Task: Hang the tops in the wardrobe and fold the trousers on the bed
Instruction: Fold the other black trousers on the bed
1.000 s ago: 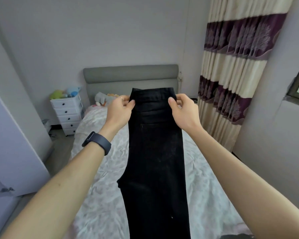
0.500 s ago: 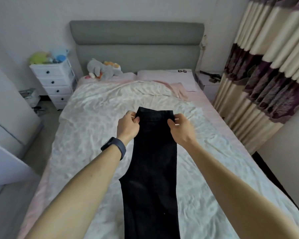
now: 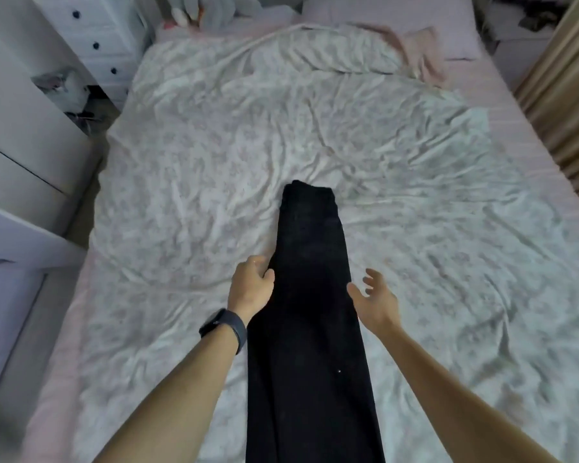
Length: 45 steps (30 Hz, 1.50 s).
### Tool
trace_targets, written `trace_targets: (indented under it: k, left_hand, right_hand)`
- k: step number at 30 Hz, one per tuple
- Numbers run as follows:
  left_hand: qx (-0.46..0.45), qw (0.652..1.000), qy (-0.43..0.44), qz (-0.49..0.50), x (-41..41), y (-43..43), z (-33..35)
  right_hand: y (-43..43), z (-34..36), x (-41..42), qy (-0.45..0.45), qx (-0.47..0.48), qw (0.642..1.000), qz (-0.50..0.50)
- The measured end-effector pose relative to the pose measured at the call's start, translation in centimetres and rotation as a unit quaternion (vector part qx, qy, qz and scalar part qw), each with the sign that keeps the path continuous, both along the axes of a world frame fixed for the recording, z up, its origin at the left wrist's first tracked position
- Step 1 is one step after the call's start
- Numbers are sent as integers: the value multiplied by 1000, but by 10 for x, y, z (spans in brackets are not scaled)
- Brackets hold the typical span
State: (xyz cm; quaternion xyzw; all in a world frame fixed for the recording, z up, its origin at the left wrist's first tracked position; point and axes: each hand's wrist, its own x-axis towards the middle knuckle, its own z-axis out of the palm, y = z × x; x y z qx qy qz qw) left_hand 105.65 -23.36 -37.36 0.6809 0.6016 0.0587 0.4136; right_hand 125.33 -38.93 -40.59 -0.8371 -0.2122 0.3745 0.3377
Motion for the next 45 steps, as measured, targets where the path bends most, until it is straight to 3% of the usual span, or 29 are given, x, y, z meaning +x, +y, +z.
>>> trace_targets:
  k: [6,11,13,15,21,26,31,33,35,39,45]
  left_hand:
    - [-98,986,33,132,-118,-187,-39]
    - [-160,981,58,95,-186,-325,-58]
    - [-160,978,118,66,-200,-364,-64]
    - [-150,975,160,13,-207,-384,-69]
    - [-191,974,122,-21,-223,-423,-88]
    - [-212,977,19,14,-233,-438,-98]
    - [-99,991,-60,60,-253,-451,-87]
    - [-58,991,-57,110,-268,-455,-85]
    - [-74,986,-41,140,-283,-454,-90]
    - [-149,987,5,65,-300,-465,-117]
    - [-130,985,10,116,-300,-477,-149]
  right_hand:
    - [-193,-33,-121,53,-102,993,-29]
    - [-313,-44,-195,31,-185,982,-23]
    - [-340,-48,-215,21,-185,982,-34]
    - [-349,-52,-222,-12,-179,983,-38]
    - [-371,-60,-234,-31,-189,981,-15]
    - [-383,-62,-237,8,-217,976,20]
    - [-400,-57,-262,2,-89,996,31]
    - [-404,-59,-281,43,-64,996,42]
    - [-407,-66,-297,62,-70,994,53]
    - [-415,-85,-306,59,-90,994,-10]
    - [-410,-99,-294,39,-61,997,-15]
